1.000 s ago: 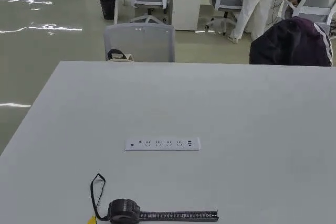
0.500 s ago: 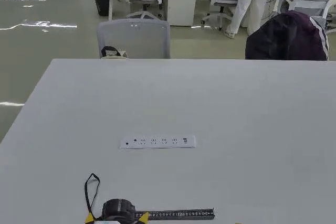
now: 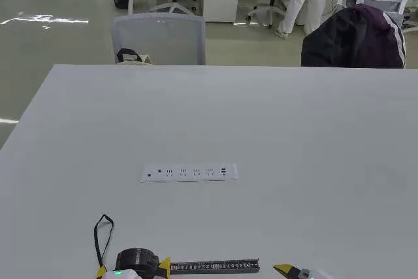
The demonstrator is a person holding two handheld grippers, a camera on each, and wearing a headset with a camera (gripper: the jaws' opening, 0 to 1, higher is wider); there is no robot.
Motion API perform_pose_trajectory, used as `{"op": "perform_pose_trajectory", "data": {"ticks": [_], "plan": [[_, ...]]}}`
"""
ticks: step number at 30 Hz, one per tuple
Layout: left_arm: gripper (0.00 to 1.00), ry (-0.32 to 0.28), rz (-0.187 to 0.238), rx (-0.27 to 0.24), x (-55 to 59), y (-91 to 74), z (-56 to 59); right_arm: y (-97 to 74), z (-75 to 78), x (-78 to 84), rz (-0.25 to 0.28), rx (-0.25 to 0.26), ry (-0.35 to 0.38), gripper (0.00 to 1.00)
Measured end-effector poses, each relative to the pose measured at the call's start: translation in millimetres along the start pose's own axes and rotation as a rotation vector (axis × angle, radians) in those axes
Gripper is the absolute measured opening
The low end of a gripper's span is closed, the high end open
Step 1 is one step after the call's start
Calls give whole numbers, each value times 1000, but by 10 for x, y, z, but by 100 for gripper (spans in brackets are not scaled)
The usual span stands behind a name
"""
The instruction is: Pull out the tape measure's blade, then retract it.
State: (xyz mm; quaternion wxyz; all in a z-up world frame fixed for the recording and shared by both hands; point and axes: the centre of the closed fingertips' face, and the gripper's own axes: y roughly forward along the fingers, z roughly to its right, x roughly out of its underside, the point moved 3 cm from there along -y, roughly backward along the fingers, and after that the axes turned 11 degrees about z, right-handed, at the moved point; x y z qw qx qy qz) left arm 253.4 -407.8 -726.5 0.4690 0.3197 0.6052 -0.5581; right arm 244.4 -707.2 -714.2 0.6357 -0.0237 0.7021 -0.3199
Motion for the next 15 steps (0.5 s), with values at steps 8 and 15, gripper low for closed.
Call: {"op": "perform_pose_trajectory", "data": {"ticks": [8, 15], "plan": [[80, -15, -3, -14, -12, 17, 7, 150, 186, 93, -44, -69, -57, 47], [75, -5, -4, -16, 40, 79, -44, 267, 340, 141, -66, -123, -96, 39]]}}
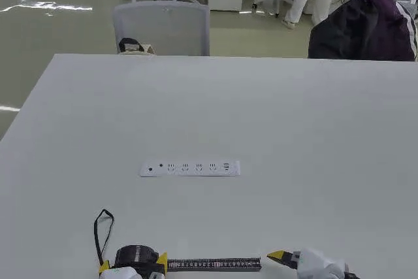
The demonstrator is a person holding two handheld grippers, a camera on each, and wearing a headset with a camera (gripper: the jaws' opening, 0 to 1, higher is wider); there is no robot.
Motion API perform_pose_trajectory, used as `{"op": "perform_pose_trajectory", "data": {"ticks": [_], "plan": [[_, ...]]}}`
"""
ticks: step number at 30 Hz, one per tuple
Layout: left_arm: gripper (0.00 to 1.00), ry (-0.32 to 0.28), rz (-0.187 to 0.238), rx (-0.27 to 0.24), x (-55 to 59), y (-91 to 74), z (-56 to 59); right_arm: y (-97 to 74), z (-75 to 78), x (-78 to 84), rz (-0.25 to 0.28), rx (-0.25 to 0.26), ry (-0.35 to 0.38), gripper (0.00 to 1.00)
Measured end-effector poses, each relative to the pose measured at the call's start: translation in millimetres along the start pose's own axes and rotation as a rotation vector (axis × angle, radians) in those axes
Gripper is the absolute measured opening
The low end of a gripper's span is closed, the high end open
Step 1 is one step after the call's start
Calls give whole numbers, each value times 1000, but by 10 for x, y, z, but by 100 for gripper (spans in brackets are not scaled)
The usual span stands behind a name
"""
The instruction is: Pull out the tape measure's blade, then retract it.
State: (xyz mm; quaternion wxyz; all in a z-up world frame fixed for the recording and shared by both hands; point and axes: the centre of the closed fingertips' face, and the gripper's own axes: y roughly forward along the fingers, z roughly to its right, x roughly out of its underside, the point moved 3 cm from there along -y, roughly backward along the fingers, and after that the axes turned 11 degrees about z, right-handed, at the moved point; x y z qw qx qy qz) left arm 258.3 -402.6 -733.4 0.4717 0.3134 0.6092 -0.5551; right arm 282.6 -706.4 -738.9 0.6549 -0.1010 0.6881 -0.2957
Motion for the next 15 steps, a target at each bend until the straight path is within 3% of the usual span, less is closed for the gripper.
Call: {"op": "perform_pose_trajectory", "data": {"ticks": [6, 15], "plan": [[72, -1, -1, -4, 25, 17, -18, 95, 121, 37, -19, -43, -27, 32], [70, 16, 4, -4, 5, 33, -17, 184, 139, 92, -51, -135, -42, 24]]}}
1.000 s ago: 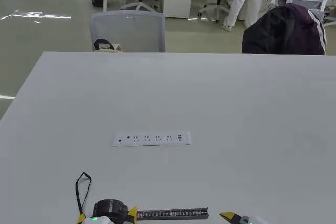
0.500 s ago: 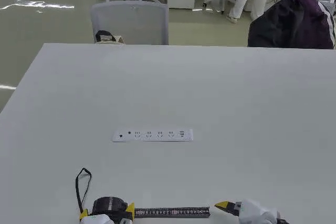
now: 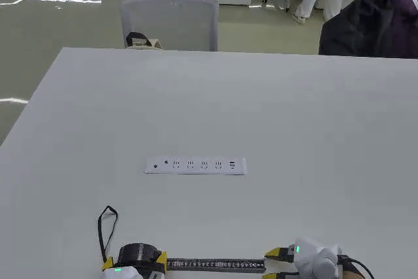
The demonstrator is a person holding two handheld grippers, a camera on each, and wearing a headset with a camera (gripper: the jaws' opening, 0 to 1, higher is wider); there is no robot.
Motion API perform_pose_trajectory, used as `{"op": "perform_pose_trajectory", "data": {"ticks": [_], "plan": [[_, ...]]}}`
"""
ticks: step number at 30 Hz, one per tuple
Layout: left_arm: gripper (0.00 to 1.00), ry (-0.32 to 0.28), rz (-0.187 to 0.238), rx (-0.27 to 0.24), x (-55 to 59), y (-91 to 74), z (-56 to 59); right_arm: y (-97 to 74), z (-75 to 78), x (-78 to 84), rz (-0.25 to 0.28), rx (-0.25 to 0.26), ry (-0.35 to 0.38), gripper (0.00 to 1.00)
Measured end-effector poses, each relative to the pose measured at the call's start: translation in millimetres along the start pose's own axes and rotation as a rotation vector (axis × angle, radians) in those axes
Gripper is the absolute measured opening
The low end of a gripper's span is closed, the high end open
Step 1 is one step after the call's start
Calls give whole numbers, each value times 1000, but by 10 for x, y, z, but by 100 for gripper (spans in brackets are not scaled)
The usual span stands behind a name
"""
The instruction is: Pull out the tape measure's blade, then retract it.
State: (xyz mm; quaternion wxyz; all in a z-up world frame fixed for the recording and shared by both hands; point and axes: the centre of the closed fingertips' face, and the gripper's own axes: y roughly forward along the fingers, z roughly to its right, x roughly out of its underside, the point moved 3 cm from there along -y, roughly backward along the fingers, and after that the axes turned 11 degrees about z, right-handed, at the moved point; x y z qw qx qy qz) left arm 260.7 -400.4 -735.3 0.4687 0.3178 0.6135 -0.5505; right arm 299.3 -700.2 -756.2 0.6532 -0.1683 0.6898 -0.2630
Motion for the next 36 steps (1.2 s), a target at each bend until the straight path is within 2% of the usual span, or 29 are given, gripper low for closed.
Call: {"op": "perform_pose_trajectory", "data": {"ticks": [5, 8, 10, 17, 25, 36], "plan": [[70, 8, 5, -4, -22, -2, 20, 44, 7, 21, -4, -24, -4, 21], [69, 16, 1, 1, -6, 8, 33, 59, 10, 27, -5, -31, -12, 15], [67, 24, 0, 8, -5, 24, 54, 67, 16, 47, -8, -34, -11, 15], [67, 34, 6, -1, 14, 45, 29, 65, 20, 31, -4, -38, -28, 13], [65, 45, -5, -19, 33, 45, 3, 61, 9, 18, -4, -37, -20, 12], [64, 42, -12, -11, 58, 49, -1, 152, -38, -46, -1, -53, -31, 12]]}}
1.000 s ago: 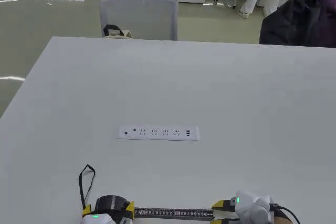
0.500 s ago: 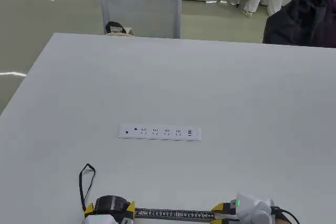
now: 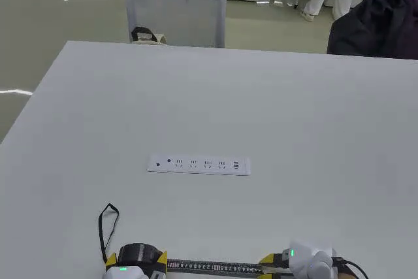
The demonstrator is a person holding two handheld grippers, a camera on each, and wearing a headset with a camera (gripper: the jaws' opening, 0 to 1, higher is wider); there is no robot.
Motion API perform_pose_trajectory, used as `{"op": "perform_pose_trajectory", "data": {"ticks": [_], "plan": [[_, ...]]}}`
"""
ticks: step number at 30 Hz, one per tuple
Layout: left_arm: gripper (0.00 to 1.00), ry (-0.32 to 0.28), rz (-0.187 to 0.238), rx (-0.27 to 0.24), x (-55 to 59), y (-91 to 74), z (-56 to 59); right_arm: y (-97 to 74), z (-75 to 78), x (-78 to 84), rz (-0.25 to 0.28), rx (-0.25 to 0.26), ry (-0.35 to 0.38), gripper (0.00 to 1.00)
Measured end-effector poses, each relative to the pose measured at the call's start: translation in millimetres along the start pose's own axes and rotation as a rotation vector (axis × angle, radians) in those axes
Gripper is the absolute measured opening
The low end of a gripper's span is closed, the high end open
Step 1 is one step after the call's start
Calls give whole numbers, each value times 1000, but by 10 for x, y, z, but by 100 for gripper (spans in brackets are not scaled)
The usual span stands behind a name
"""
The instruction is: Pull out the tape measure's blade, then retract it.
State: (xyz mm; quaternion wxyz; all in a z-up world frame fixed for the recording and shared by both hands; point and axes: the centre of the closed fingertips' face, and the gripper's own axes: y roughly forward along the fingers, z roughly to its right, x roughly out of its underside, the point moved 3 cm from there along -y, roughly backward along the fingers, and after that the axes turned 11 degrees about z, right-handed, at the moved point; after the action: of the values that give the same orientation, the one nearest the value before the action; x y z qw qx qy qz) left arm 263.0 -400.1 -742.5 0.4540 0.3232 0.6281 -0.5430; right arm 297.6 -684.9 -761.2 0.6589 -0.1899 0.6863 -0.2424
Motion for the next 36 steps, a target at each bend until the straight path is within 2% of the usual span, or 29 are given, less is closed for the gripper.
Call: {"op": "perform_pose_trajectory", "data": {"ticks": [11, 23, 36], "plan": [[63, -6, -5, 5, 2, -13, 1, 69, -17, -78, 4, -4, -4, 12], [63, -16, -5, 11, -52, -52, 17, 250, -43, -236, 20, -15, -20, 12], [63, -37, -8, 16, -89, -74, 18, 408, -57, -337, 25, -15, -31, 12]]}}
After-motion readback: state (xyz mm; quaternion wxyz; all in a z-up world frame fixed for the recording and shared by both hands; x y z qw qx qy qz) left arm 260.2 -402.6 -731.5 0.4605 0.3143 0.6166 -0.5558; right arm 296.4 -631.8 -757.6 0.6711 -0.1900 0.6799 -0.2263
